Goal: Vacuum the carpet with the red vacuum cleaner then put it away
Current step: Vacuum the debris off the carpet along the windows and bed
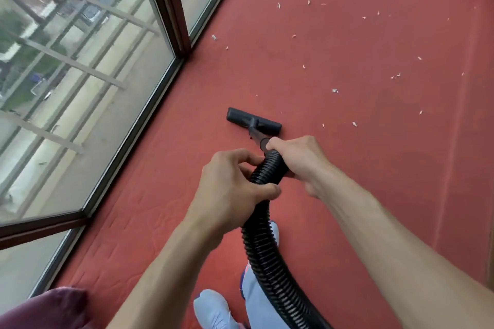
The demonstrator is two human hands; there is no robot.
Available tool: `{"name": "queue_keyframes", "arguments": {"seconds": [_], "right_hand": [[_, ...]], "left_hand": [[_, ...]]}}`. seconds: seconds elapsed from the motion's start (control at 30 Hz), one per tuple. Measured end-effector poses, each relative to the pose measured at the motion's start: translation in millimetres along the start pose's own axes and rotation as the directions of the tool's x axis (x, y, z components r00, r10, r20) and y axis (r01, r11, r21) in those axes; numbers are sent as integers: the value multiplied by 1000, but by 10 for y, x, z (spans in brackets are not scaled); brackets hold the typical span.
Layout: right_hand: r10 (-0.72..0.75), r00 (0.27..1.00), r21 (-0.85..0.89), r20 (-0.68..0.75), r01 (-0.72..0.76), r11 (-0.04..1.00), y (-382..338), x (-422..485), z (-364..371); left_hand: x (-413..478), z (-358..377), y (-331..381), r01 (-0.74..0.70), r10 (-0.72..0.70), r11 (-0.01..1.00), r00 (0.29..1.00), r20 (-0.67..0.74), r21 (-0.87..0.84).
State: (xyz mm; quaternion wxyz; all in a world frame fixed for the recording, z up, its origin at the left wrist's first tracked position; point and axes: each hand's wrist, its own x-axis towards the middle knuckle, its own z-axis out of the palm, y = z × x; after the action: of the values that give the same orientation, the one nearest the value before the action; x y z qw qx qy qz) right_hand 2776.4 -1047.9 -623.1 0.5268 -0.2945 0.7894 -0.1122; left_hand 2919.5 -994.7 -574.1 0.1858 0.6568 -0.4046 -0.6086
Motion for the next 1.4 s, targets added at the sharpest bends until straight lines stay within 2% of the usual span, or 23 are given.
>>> {"name": "queue_keyframes", "arguments": {"seconds": [0.13, 0.33, 0.43, 0.6, 0.67, 0.77, 0.87, 0.97, 1.1, 1.2, 1.4], "right_hand": [[32, 999, 30, -32, -31, 999, -193, 220, -154], [-14, 1000, -56, -10, 14, 998, -474, 703, -168], [-55, 998, -100, -31, 52, 994, -558, 857, -195], [-86, 996, -149, 23, 89, 985, -756, 783, -431], [-42, 995, -140, 85, 54, 989, -801, 711, -487], [13, 995, -131, 96, 0, 991, -830, 725, -356], [9, 1000, -179, 12, -7, 984, -894, 886, -114], [-8, 1000, -213, -4, 7, 977, -1011, 1024, 10], [18, 995, -283, 97, 10, 959, -1191, 882, -112], [70, 983, -272, 172, -21, 962, -1192, 778, -203], [17, 999, -172, 37, -10, 985, -1161, 1286, 99]], "left_hand": [[299, -13, 334, 39, -42, 998, 998, 54, 50], [756, 264, 424, 110, -101, 990, 989, -104, 92], [929, 345, 472, 121, -112, 990, 986, -124, 69], [907, 218, 686, -24, 25, 992, 1000, -12, 127], [845, 157, 757, -54, 49, 983, 998, 33, 174], [905, 72, 759, -25, 13, 980, 998, 64, 198], [1128, 19, 667, 35, -46, 972, 998, 40, 232], [1275, -42, 664, 56, -59, 975, 998, 6, 216], [1143, -104, 742, -10, -4, 973, 998, 58, 231], [1032, -124, 771, -33, 13, 978, 996, 94, 205], [1548, -194, 644, 16, -19, 970, 1000, 13, 241]]}}
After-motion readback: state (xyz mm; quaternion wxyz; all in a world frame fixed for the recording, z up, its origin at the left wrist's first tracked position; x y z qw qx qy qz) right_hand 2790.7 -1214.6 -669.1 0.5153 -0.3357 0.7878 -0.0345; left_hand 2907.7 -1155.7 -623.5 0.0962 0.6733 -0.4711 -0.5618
